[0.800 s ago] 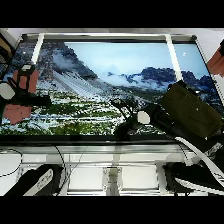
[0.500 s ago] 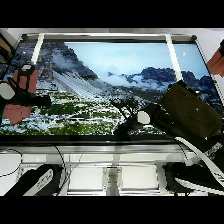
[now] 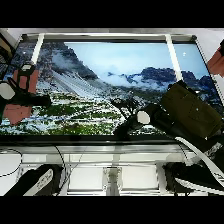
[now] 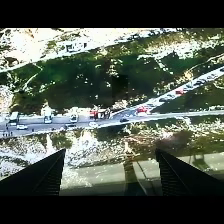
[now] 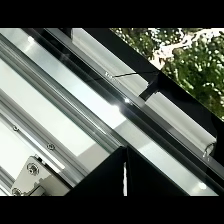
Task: Fold the clothes and pants, and hang the long-sleeved shirts on hangers.
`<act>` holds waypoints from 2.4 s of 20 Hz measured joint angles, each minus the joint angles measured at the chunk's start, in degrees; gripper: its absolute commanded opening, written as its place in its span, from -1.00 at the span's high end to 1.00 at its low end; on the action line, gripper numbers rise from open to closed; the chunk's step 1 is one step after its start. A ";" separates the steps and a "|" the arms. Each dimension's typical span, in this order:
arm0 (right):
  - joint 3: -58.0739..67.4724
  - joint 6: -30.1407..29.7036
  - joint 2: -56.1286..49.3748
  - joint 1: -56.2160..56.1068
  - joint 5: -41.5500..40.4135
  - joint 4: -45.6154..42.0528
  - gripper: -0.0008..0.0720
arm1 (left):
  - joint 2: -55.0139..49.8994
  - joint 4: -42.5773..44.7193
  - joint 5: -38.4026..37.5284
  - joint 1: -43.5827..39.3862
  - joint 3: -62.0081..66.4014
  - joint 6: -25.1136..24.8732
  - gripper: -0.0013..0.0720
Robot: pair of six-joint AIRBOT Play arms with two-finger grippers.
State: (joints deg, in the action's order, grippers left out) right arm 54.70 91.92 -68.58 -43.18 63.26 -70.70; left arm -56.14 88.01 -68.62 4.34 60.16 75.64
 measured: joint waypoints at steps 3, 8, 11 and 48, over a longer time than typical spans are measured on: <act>0.00 0.00 0.00 0.00 -0.09 -0.02 0.95 | 0.00 -0.02 0.02 0.00 0.00 0.00 -0.79; 0.02 0.00 0.00 0.00 -1.14 -0.07 0.95 | -1.27 2.73 0.68 1.68 0.00 0.00 -0.79; 0.04 0.00 0.00 0.00 -1.46 -0.07 0.95 | -5.51 5.64 1.09 9.14 0.00 0.00 -0.79; 1.29 2.12 0.17 -0.02 2.34 6.10 0.95 | -29.20 -34.71 14.08 51.08 4.83 -27.41 0.90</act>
State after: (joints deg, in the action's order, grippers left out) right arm 55.99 94.04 -68.40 -43.20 65.60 -64.60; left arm -85.34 53.30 -54.54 55.42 64.99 48.23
